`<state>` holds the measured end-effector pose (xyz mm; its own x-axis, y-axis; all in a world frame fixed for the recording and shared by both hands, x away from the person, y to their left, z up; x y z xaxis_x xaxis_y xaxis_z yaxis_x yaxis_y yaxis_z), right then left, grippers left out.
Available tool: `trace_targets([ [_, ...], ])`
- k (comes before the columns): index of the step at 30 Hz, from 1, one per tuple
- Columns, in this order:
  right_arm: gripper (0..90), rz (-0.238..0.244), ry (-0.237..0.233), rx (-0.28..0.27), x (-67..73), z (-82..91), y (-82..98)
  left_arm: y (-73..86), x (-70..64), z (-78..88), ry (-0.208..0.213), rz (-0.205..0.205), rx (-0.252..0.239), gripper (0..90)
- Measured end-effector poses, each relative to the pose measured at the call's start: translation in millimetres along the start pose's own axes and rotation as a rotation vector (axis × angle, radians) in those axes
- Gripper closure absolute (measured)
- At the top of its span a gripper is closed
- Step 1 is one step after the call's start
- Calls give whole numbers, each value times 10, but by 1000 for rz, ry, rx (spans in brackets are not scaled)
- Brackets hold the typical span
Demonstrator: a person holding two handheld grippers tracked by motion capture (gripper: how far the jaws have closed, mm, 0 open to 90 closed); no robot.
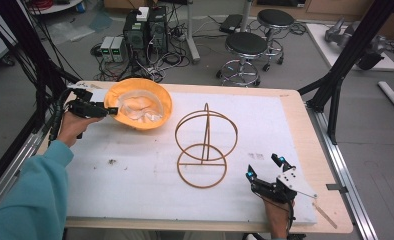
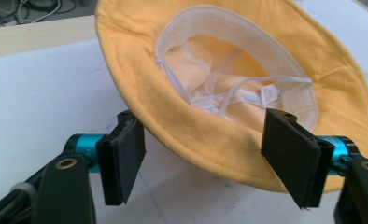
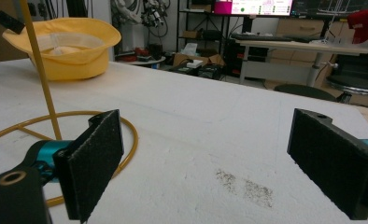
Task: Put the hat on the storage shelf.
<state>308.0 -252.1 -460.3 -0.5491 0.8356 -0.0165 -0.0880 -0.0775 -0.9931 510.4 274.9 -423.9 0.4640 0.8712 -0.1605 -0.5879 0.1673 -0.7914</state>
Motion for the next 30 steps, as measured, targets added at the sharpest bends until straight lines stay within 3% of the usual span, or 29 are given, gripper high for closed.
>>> trace_targets([
  [13, 95, 1, 2, 0, -3, 1, 0, -16, -133, 11, 60, 11, 1, 680],
  [18, 95, 2, 2, -3, -4, 2, -2, -43, -198, 34, 52, 1, -10, 845],
  [23, 94, 2, 1, -3, -4, 2, -2, -84, -232, 98, 40, -11, -27, 866],
  [30, 95, 3, 1, -1, -1, 4, -1, -152, -150, 260, -13, -4, -63, 867],
])
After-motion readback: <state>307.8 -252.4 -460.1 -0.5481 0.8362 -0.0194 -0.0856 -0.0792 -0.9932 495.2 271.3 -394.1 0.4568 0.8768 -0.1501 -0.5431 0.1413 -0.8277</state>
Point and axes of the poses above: each handheld gripper's, and its own axes: z roughly backward along the jaws, y roughly out of its underside, x roughly to its left, the point moved 7 cm from there along -z, roughly forward along the jaws, and after that the axes turned 9 degrees about -y, right-handed, at the moved point
